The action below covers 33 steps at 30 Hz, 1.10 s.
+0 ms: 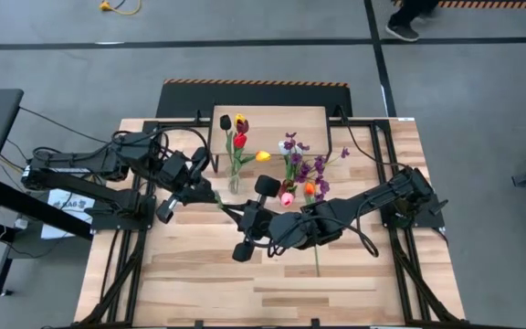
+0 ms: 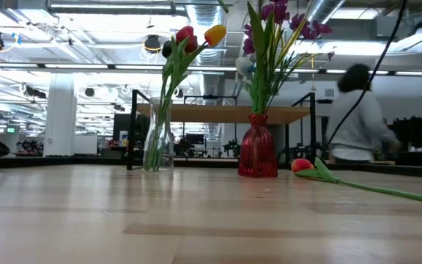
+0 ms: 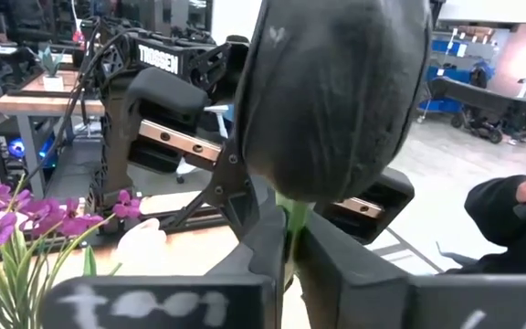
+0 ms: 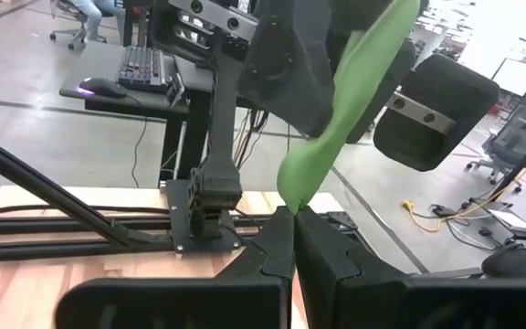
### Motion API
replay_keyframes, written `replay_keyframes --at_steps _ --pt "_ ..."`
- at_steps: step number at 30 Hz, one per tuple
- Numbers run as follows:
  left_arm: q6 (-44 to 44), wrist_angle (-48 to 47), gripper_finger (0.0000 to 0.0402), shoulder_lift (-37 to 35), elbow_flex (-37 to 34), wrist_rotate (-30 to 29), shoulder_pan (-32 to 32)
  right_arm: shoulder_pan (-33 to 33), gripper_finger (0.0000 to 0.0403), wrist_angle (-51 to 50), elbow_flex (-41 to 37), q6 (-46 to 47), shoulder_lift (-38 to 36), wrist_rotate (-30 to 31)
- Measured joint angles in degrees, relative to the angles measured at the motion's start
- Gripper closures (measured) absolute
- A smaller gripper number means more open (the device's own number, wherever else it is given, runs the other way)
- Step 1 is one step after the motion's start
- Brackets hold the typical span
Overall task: Pick and place flowers into a vace then onto a shelf
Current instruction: Put the black flower into the transparent vase
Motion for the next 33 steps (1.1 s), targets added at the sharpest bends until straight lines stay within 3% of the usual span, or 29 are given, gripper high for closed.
replay_keyframes --at_steps 9,18,25,30,33 --pt "-0.07 -1.06 0.0397 -0.02 0.00 -1.08 0.02 0.08 0.0389 -0.29 -0.02 -0.02 0.00 0.04" --pt "-1.91 -2.92 0.0398 -1.51 0.26 -1.81 1.18 1.64 0.0255 -1.69 -0.02 -0.46 0.00 1.25" --pt "-1.91 -16.58 0.0399 -3.23 4.63 -11.19 4.44 3.72 0.0164 -2.52 -0.02 -0.46 0.00 3.37" --pt "-1.98 -21.99 0.0399 -3.55 7.06 -18.99 6.48 5.17 0.0155 -2.71 -0.02 -0.47 0.00 3.48" --pt "-2.14 -24.41 0.0399 -3.56 8.80 -19.66 7.95 5.79 0.0160 -2.82 -0.02 -0.46 0.00 3.48"
